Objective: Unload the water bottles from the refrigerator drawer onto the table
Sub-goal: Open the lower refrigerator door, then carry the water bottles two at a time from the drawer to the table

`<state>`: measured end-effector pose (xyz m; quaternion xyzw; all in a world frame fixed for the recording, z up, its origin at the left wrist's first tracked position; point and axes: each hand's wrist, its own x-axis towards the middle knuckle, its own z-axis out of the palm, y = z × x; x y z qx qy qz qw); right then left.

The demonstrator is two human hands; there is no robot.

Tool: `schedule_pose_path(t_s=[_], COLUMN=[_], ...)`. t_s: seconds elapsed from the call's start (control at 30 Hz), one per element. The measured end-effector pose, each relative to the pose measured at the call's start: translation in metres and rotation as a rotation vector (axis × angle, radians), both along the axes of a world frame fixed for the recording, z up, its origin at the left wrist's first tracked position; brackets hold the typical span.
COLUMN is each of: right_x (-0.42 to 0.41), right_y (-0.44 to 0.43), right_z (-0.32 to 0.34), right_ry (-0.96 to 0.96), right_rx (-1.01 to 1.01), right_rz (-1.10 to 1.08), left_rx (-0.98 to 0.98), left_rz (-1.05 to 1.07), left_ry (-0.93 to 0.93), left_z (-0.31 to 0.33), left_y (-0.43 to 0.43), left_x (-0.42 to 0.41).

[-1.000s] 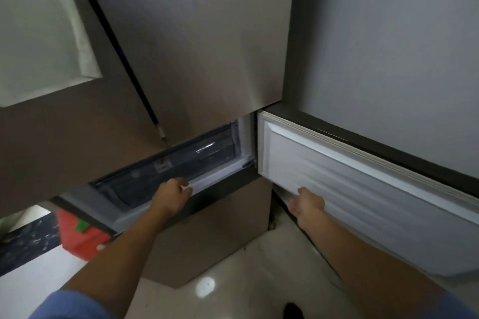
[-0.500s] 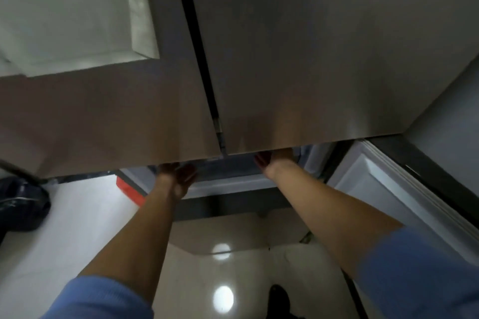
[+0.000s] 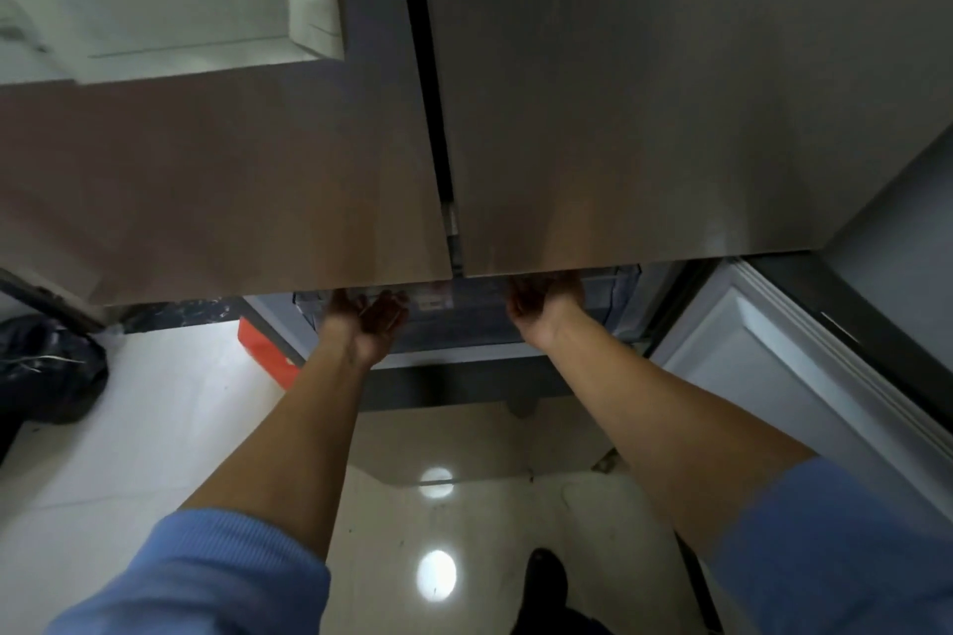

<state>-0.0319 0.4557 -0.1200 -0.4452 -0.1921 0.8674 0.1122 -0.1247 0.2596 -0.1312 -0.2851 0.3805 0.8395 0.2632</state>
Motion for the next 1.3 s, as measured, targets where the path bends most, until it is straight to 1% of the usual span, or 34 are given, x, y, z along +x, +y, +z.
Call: schedule_pose_path(t_s=[0.07, 0.2, 0.33, 0.53, 0.67, 0.8, 0.87, 1.1, 1.2, 1.3], right_x=[0.008, 0.031, 0.060, 0.116, 0.152, 0.181, 0.191, 0.208, 0.217, 0.226], right_y=[-0.005, -0.017, -0.038, -0.078, -0.101, -0.119, -0.123, -0.107, -0.098, -0.094], right_z=[0.000, -0.006, -0.007, -0.009, -0.009, -0.015, -0.014, -0.020, -0.022, -0.016], right_ry=[-0.020, -0.112, -0.141, -0.131, -0.190, -0.306, -0.313, -0.192, -0.168, -0.202], right_rx=[0.004, 0.077, 0.153, 0.230, 0.264, 0.292, 0.292, 0.222, 0.240, 0.324], right_rz=[-0.023, 0.034, -0.018, -0.092, -0.112, -0.116, -0.111, 0.058, 0.148, 0.283], left_rx=[-0.016, -0.147, -0.229, -0.222, -0.227, -0.203, -0.209, -0.143, -0.152, -0.163], left_rz=[0.000, -0.093, -0.150, -0.168, -0.157, -0.115, -0.104, -0.144, -0.166, -0.195], left_ry=[-0.015, 0.008, 0.003, 0.048, 0.026, -0.002, -0.012, 0.000, 0.020, 0.035], left_z=[0.003, 0.002, -0.008, -0.011, -0.015, -0.016, -0.015, -0.008, -0.009, -0.006], left_y=[-0.003, -0.015, -0.034, -0.065, -0.083, -0.097, -0.100, -0.106, -0.107, -0.111], left_x=[0.010, 0.035, 0.057, 0.109, 0.145, 0.184, 0.194, 0.202, 0.201, 0.202])
